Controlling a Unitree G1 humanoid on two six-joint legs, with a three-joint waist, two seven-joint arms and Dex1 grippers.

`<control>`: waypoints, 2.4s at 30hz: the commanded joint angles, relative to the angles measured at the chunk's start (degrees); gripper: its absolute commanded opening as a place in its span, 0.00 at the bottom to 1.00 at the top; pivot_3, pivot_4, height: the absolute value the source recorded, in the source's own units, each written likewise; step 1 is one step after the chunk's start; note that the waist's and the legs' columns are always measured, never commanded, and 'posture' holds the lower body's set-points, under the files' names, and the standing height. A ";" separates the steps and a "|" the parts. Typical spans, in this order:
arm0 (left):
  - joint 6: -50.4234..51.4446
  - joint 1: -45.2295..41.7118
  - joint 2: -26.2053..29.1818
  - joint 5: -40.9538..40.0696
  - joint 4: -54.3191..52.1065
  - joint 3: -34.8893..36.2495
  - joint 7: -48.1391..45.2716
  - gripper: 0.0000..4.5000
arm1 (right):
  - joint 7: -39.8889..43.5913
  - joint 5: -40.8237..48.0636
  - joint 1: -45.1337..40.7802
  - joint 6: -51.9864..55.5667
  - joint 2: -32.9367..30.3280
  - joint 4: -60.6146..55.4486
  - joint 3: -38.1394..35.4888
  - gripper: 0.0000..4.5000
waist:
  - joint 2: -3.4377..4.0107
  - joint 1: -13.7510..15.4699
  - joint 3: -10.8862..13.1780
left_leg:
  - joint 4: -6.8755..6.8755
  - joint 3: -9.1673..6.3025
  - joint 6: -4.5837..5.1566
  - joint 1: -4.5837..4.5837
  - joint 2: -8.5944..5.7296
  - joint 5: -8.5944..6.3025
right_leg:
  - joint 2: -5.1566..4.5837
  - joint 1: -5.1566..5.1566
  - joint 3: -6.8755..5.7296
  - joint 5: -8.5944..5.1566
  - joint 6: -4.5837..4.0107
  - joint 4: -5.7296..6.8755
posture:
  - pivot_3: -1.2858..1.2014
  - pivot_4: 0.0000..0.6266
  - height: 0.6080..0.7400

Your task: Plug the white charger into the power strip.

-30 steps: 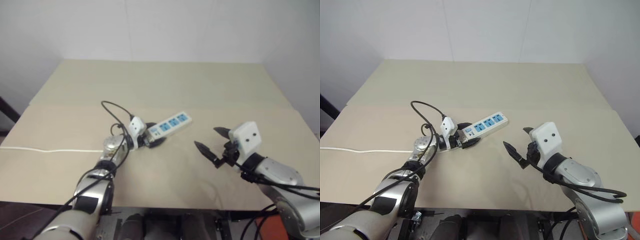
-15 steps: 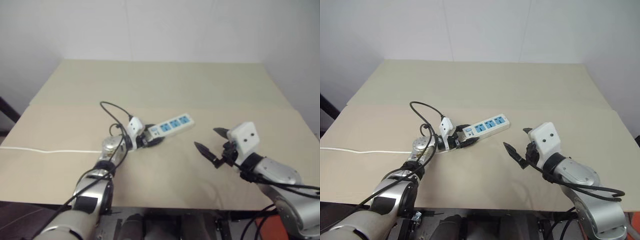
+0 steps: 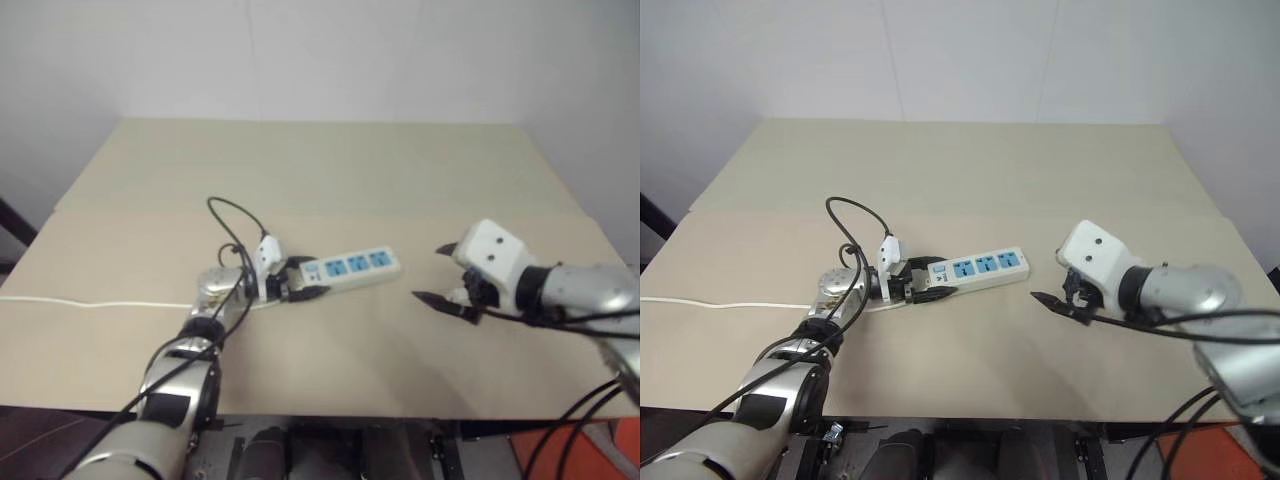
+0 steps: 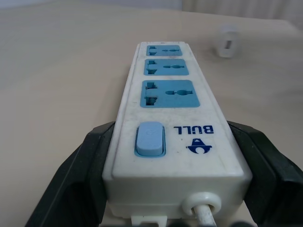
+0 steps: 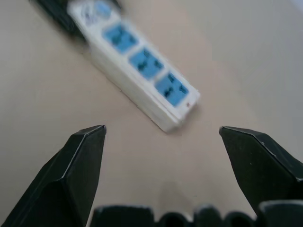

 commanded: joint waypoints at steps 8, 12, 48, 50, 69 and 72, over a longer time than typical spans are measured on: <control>2.56 5.44 -0.53 -2.09 -10.33 -2.31 -5.55 0.73 | 26.93 -21.20 -17.60 -22.81 -3.05 17.55 21.65 1.00 | 0.02 -0.11 0.02 | 0.03 0.00 0.00 -0.10 0.01 0.00 | -0.02 -0.18 0.08 0.01 0.01 0.07 | 0.52 0.24 1.00; 3.30 7.00 -0.45 -1.93 -12.97 -3.05 -4.49 0.73 | 28.99 -30.38 -21.65 -36.52 1.80 28.88 26.41 1.00 | 0.02 -0.02 0.02 | 0.07 0.05 -0.01 -0.08 -0.01 0.00 | -0.04 -0.18 0.08 0.01 0.02 0.12 | 0.52 0.24 1.00; 8.84 12.89 0.06 -3.76 -23.73 -4.53 -0.44 0.73 | 35.71 -45.49 -29.25 -50.99 15.86 53.44 27.42 0.25 | 0.05 -0.02 0.02 | 0.09 0.09 -0.04 0.05 -0.04 0.02 | -0.06 -0.14 0.11 0.05 -0.04 0.28 | 0.52 0.24 1.00; 8.81 12.82 0.21 -3.79 -23.68 -4.47 -0.52 0.73 | 36.37 -45.06 -29.12 -50.84 15.52 52.28 26.88 0.25 | 0.05 -0.02 0.02 | 0.09 0.09 -0.04 0.04 -0.04 0.02 | -0.06 -0.14 0.11 0.05 -0.04 0.27 | 0.52 0.24 1.00; 6.37 10.31 1.85 -4.26 -20.56 -5.57 -5.35 0.73 | 24.30 -1.90 -21.02 -8.28 33.97 27.11 -6.21 0.25 | 0.07 0.49 0.03 | 0.09 -0.29 -0.04 0.00 -0.04 0.02 | -0.11 -0.15 0.09 0.09 -0.09 0.29 | 0.52 0.24 1.00; 5.65 9.42 1.70 -4.14 -19.21 -5.72 -6.00 0.73 | 22.51 2.79 -18.36 -7.59 38.80 27.08 -6.22 0.25 | 0.08 0.37 0.03 | 0.09 -0.26 -0.04 0.00 -0.06 0.02 | -0.11 -0.19 0.11 0.09 -0.08 0.33 | 0.52 0.24 1.00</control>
